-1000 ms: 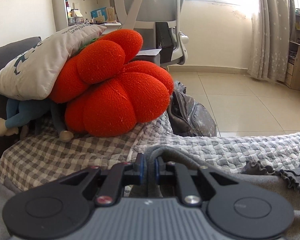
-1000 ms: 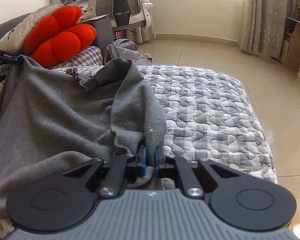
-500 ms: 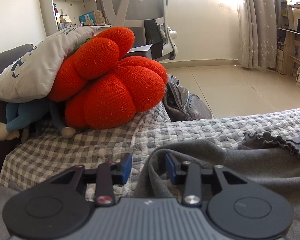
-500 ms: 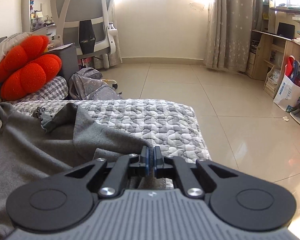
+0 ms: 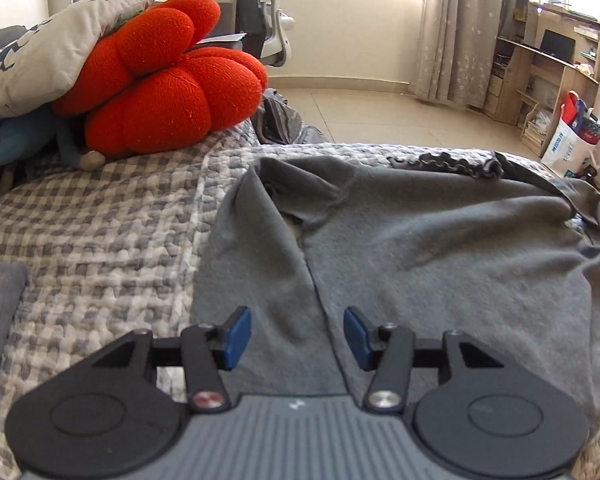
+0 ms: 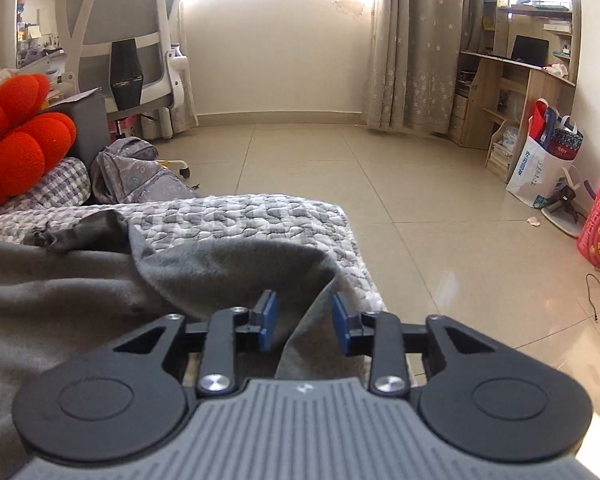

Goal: Fold clothes

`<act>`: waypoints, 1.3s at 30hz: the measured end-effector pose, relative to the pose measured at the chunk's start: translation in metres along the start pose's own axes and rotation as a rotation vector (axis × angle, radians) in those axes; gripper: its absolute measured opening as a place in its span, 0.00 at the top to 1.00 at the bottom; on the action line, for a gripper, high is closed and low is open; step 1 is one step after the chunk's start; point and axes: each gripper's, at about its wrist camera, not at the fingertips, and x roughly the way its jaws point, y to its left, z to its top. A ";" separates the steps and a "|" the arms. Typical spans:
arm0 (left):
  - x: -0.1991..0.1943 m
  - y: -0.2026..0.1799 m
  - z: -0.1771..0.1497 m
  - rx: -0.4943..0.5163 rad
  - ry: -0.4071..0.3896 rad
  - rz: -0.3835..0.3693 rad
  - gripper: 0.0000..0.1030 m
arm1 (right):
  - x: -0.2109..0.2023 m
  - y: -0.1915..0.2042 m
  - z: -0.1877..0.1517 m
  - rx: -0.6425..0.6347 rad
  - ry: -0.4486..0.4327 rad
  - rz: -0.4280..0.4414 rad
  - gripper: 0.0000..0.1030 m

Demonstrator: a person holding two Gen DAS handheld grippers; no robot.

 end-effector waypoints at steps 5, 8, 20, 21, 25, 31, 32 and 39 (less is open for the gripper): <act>-0.016 -0.019 -0.045 0.005 0.027 -0.060 0.49 | -0.057 0.016 -0.042 -0.004 0.040 0.229 0.45; -0.022 -0.031 -0.066 0.010 0.020 -0.087 0.49 | -0.075 0.023 -0.068 0.046 0.043 0.276 0.45; -0.026 -0.045 -0.080 -0.088 -0.047 0.000 0.96 | -0.099 0.063 -0.122 0.039 -0.058 0.238 0.80; -0.027 -0.042 -0.079 -0.103 -0.043 -0.006 0.97 | -0.099 0.064 -0.124 0.042 -0.064 0.234 0.86; -0.035 -0.036 -0.074 -0.121 -0.034 -0.036 0.98 | -0.108 0.052 -0.117 0.129 -0.074 0.270 0.93; -0.053 -0.017 -0.062 -0.195 -0.064 -0.102 0.98 | -0.152 0.035 -0.100 0.207 -0.161 0.393 0.93; -0.054 -0.015 -0.062 -0.193 -0.068 -0.099 0.98 | -0.157 0.032 -0.099 0.211 -0.166 0.411 0.93; -0.047 -0.006 -0.076 -0.150 0.005 -0.132 0.98 | -0.166 0.030 -0.105 0.128 -0.111 0.423 0.92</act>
